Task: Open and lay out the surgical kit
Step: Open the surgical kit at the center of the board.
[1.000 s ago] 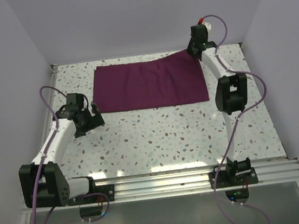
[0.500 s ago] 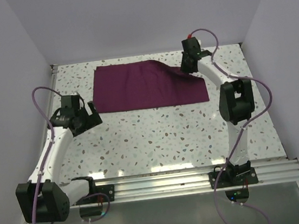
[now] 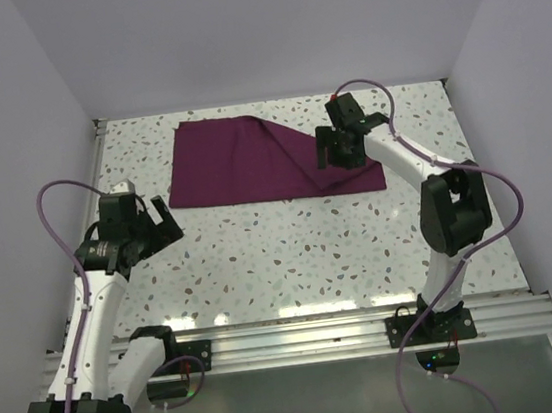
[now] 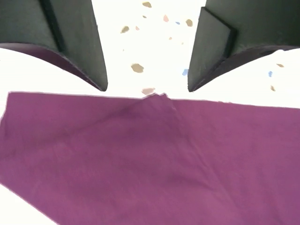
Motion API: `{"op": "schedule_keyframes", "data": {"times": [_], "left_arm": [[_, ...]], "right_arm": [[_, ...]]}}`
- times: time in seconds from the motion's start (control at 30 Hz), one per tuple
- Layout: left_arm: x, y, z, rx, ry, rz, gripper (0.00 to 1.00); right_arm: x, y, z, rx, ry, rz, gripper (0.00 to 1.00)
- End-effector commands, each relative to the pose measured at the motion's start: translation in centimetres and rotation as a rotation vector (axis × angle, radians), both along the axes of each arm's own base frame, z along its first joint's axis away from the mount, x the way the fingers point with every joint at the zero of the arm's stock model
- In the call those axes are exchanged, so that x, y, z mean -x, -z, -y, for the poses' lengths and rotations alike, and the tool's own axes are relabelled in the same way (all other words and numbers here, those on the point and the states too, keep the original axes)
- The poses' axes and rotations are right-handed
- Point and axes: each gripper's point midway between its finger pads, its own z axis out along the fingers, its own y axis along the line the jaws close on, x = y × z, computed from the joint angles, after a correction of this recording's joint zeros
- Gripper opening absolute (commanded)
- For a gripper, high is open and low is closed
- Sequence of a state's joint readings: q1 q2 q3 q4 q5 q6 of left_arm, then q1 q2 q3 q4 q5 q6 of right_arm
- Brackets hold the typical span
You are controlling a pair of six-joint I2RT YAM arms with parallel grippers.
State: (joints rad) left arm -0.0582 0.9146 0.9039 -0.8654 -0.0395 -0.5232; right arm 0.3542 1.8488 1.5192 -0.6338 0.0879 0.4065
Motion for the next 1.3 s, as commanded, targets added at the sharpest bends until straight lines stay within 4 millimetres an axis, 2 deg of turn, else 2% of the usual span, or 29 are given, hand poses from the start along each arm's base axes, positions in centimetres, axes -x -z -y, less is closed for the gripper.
{"op": "schedule_keyframes", "data": {"times": [0.0,0.1,0.2,0.3,0.5,0.73,0.93,1.07,1.13,1.17,1.27], "left_arm": [[2.3,2.3,-0.9,-0.035,-0.021,-0.092,1.0],[2.2,1.6,-0.7,-0.025,-0.009,-0.03,1.0],[2.2,1.8,-0.6,-0.02,-0.013,-0.022,1.0],[1.9,2.0,-0.7,-0.026,-0.011,-0.039,1.0],[1.7,2.3,-0.8,-0.037,-0.012,-0.043,1.0],[1.7,2.2,-0.9,-0.037,-0.014,-0.034,1.0],[1.7,2.3,-0.8,-0.036,-0.011,-0.037,1.0],[1.7,2.2,-0.8,-0.034,-0.012,-0.036,1.0],[1.7,2.3,-0.8,-0.034,-0.008,-0.039,1.0],[1.7,2.3,-0.8,-0.033,-0.011,-0.039,1.0],[1.7,2.3,-0.8,-0.034,-0.008,-0.039,1.0]], "right_arm": [[1.5,0.4,1.7,0.087,-0.005,-0.086,0.74],[0.7,-1.0,2.0,0.105,-0.01,-0.049,0.76],[0.2,-1.6,1.7,0.102,-0.013,-0.042,0.75],[-0.1,-1.0,0.7,0.072,-0.035,-0.067,0.72],[1.1,1.5,-1.8,0.074,-0.092,-0.127,0.7],[1.6,4.5,-3.4,0.103,-0.144,-0.19,0.67],[1.3,6.2,-3.5,0.162,-0.146,-0.222,0.63],[0.9,6.9,-3.1,0.191,-0.128,-0.231,0.53],[0.5,6.7,-3.1,0.196,-0.122,-0.229,0.4],[0.5,6.8,-3.0,0.206,-0.117,-0.233,0.29],[0.0,6.3,-2.9,0.216,-0.108,-0.219,0.15]]}}
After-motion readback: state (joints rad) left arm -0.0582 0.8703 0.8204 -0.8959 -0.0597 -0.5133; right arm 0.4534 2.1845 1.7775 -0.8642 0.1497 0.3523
